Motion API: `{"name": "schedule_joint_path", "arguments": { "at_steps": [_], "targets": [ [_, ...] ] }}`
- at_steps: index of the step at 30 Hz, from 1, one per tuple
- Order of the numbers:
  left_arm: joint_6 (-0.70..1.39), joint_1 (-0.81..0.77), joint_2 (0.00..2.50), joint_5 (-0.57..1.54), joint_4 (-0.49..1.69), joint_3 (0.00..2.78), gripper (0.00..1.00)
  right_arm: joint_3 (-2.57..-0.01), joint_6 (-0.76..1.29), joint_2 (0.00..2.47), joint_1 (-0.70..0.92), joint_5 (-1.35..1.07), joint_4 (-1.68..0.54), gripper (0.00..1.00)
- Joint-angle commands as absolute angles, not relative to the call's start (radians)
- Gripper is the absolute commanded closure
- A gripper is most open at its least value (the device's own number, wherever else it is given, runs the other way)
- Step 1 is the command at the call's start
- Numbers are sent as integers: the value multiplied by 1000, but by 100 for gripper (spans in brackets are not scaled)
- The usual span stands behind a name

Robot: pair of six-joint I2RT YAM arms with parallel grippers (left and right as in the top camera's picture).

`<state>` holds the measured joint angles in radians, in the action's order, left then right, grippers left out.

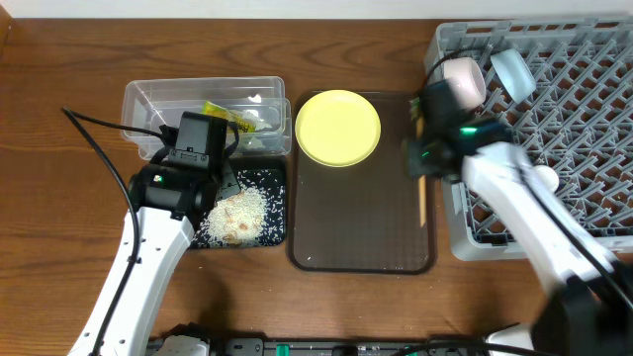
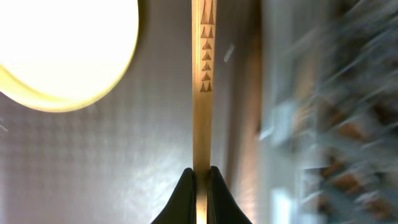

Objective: Sort waste into correct bins and load items into the dishwasher rack

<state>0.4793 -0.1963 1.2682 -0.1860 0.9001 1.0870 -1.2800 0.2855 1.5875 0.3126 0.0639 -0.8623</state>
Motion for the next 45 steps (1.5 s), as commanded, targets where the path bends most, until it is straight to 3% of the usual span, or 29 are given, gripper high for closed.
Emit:
{"name": "schedule_joint_path", "arguments": {
  "at_steps": [1, 9, 17, 25, 30, 36, 45],
  "targets": [
    [496, -191, 1274, -187, 900, 1096, 40, -1303, 109, 1509, 237, 78, -845, 99],
    [495, -191, 1274, -187, 901, 1096, 40, -1301, 43, 1550, 103, 78, -851, 99],
    [495, -191, 1274, -187, 901, 1096, 40, -1301, -35, 1658, 92, 62, -849, 99],
    [495, -191, 1274, -187, 901, 1096, 40, -1330, -30, 1634, 101, 36, -803, 69],
    [496, -191, 1274, -187, 900, 1096, 40, -1354, 46, 1601, 151, -127, -695, 60],
    [496, -191, 1274, -187, 901, 1095, 40, -1338, 175, 1642, 262, -135, -567, 54],
    [496, -191, 1274, -187, 902, 1095, 40, -1338, 337, 1857, 410, 118, -426, 54]
  ]
}}
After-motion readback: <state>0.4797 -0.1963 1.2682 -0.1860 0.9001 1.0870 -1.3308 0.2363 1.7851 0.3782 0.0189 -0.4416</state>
